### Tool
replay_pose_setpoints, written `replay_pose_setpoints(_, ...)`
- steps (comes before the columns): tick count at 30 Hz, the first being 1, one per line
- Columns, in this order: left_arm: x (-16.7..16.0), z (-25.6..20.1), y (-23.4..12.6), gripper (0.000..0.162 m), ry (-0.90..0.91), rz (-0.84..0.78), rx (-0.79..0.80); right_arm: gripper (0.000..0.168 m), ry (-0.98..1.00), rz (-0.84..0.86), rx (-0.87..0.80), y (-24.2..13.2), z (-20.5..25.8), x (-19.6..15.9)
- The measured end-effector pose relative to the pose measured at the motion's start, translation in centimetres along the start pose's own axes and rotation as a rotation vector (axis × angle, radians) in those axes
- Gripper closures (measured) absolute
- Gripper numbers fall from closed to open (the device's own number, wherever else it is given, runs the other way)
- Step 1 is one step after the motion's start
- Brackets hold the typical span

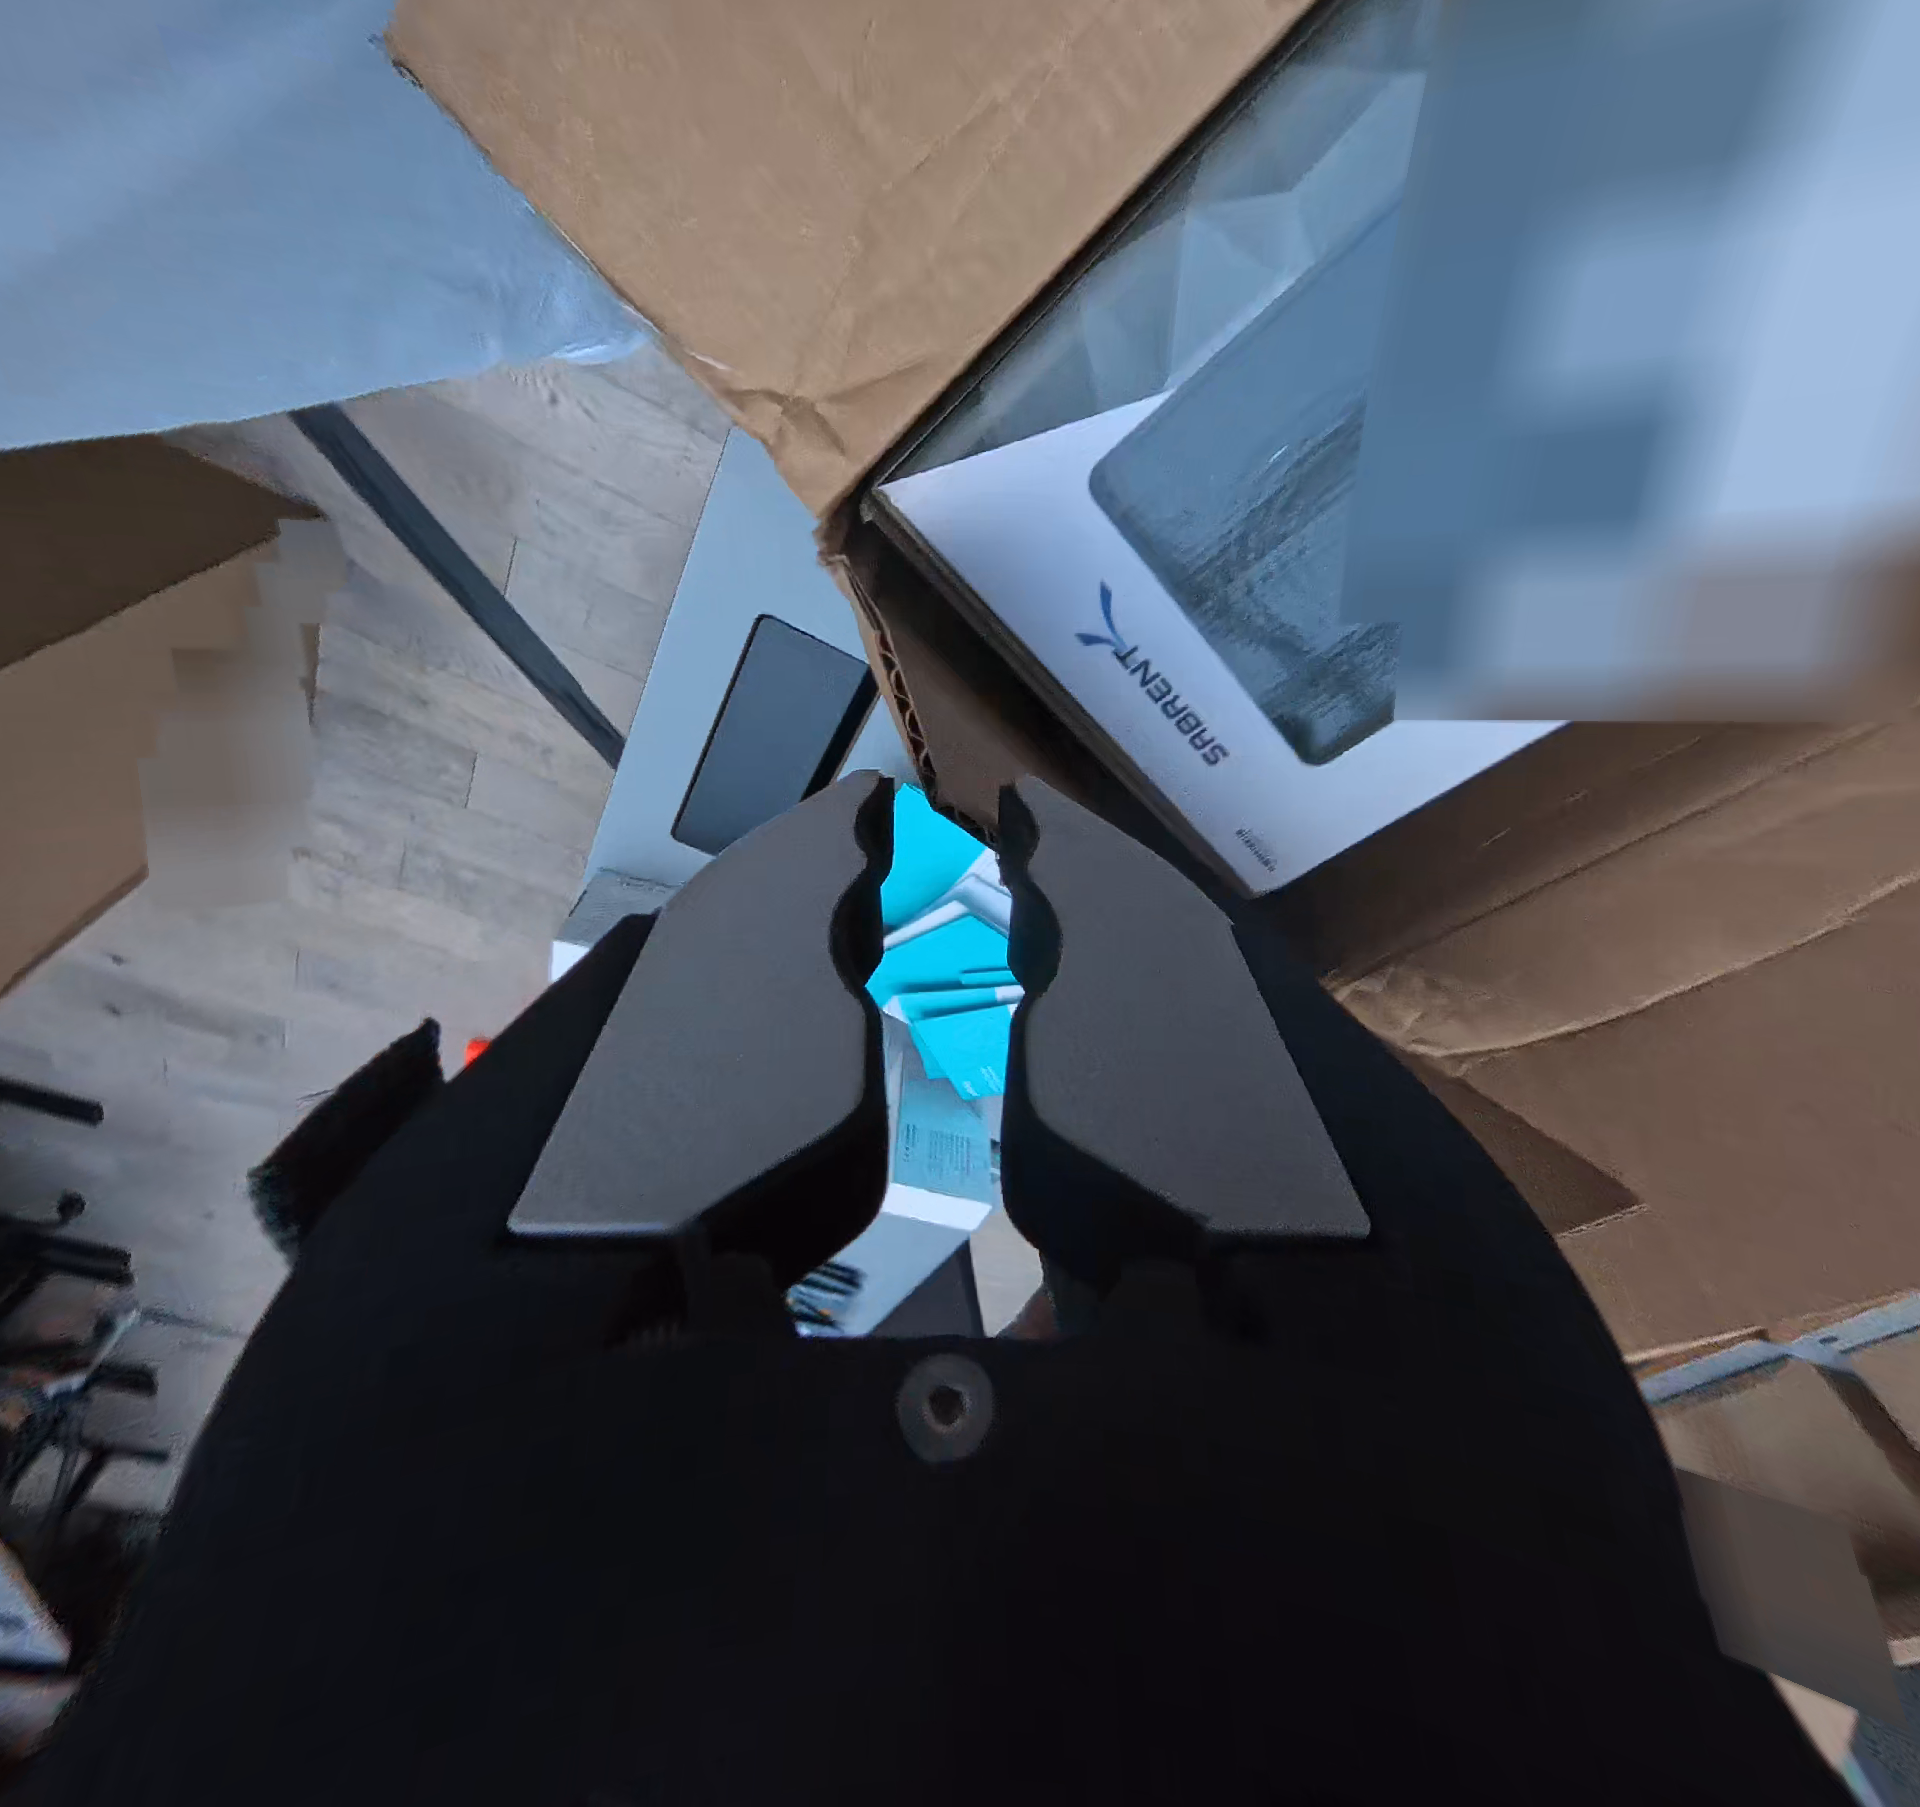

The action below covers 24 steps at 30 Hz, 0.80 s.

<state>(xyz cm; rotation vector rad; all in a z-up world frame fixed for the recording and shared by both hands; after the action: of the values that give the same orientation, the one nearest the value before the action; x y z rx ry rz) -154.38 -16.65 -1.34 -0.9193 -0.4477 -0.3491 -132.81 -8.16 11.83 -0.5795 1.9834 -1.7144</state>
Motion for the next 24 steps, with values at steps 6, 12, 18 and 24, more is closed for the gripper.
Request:
replay_pose_setpoints(6,-2.1,12.0,-2.6,0.131,-0.132,0.034,-0.011,0.146,0.229,-0.038,-0.127,0.9,8.2,-7.2)
replay_pose_setpoints(12,-6.3,16.4,6.1,0.106,-0.213,0.371,-0.216,0.14,0.468,-0.305,-0.305,7.0,13.2,-10.3)
replay_pose_setpoints(18,-11.8,19.4,6.7,0.114,-0.01,0.864,-0.034,0.135,0.541,-0.464,-0.403,15.8,15.3,-10.1)
replay_pose_setpoints(24,-10.2,22.0,3.3,0.109,0.019,0.963,0.124,0.135,0.589,-0.732,-0.525,17.7,15.0,-9.5)
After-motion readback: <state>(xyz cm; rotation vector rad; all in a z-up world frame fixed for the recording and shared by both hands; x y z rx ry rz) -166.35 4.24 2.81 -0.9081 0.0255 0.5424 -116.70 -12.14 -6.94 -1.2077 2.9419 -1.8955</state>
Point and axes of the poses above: each gripper's, where its closed fingertips meet, y out along the fingers, x out of its top, z = x × y across the jaws, the point moved 1 cm from there along -y, back along the fingers, and after that the axes turned 9 degrees about -x, right-handed, at the moved point
